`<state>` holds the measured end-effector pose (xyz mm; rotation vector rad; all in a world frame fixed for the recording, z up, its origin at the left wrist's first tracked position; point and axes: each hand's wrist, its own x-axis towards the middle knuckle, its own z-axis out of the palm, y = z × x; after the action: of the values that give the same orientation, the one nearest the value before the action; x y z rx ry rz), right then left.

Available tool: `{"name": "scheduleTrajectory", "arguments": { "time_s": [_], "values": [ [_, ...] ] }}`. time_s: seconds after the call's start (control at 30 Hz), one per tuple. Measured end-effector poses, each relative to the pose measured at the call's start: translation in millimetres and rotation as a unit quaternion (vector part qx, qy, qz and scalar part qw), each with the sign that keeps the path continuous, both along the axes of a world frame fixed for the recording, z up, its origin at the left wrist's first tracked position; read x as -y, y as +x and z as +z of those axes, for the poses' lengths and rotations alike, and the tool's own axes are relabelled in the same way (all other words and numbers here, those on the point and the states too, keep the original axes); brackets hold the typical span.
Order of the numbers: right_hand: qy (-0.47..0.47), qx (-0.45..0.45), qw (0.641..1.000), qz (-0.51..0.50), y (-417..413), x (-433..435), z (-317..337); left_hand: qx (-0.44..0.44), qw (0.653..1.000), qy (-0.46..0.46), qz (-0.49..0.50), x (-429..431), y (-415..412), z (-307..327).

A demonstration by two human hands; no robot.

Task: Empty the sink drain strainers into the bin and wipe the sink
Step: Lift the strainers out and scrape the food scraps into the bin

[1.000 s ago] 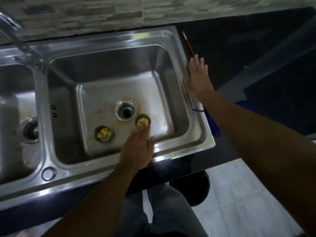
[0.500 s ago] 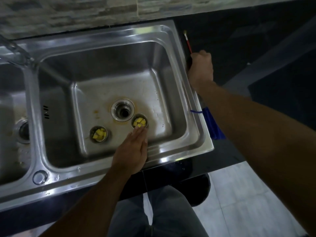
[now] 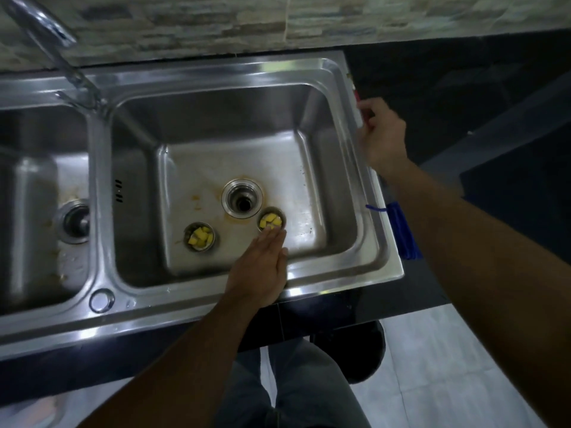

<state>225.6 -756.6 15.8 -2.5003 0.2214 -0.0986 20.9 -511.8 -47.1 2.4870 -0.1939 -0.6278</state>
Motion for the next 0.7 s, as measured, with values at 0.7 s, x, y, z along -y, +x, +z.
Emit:
{"name": "scheduleTrajectory", "arguments": {
  "time_s": [0.7],
  "values": [
    [0.213,-0.216,0.950,0.078,-137,-181,-48,-0.123,0.979,0.061,0.153,-164,40,-25]
  ]
}}
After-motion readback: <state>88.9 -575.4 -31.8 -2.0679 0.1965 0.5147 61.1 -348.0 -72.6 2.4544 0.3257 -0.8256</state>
